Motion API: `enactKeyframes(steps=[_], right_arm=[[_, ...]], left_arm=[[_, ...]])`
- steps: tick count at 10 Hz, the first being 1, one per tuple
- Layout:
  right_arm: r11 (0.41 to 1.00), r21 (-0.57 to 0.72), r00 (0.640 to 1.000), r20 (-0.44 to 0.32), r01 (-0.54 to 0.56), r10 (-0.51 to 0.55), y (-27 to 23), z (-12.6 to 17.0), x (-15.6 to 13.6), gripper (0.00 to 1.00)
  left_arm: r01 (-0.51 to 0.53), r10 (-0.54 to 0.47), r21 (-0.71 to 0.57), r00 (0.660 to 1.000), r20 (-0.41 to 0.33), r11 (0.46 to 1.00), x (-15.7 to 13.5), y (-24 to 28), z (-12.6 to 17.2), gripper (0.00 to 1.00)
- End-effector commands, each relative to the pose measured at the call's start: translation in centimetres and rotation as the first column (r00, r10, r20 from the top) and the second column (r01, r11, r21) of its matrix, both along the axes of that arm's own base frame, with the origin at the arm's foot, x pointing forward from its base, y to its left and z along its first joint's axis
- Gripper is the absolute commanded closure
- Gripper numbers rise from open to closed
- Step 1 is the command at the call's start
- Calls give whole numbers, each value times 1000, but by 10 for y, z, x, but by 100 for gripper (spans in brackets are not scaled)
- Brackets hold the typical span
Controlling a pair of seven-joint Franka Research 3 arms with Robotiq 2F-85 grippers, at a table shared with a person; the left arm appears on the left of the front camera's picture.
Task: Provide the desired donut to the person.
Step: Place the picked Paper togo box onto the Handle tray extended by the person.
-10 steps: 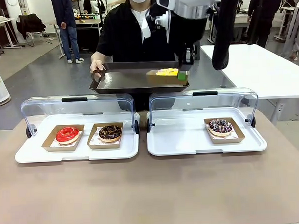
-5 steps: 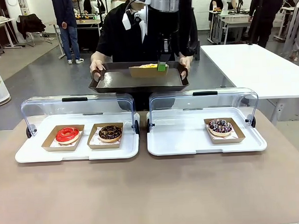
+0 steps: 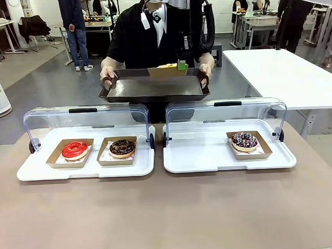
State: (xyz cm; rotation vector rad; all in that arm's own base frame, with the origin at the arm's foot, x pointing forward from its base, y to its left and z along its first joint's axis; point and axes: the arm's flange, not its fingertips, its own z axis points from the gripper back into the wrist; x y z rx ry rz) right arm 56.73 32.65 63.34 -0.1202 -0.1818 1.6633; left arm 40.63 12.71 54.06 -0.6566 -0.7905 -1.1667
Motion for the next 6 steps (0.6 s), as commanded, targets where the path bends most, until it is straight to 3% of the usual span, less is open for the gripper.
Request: enactKeyframes(steps=[1,6], right_arm=[[1000,-23,1000,-7,-12,12,-3,11,30,99],[1000,-24,998,-56,10,-11,-37,-8,62,99]], left_arm=[[8,-7,-17,1000,13,1000,1,0,1,0],[8,-7,-17,1000,13,1000,1,0,1,0]])
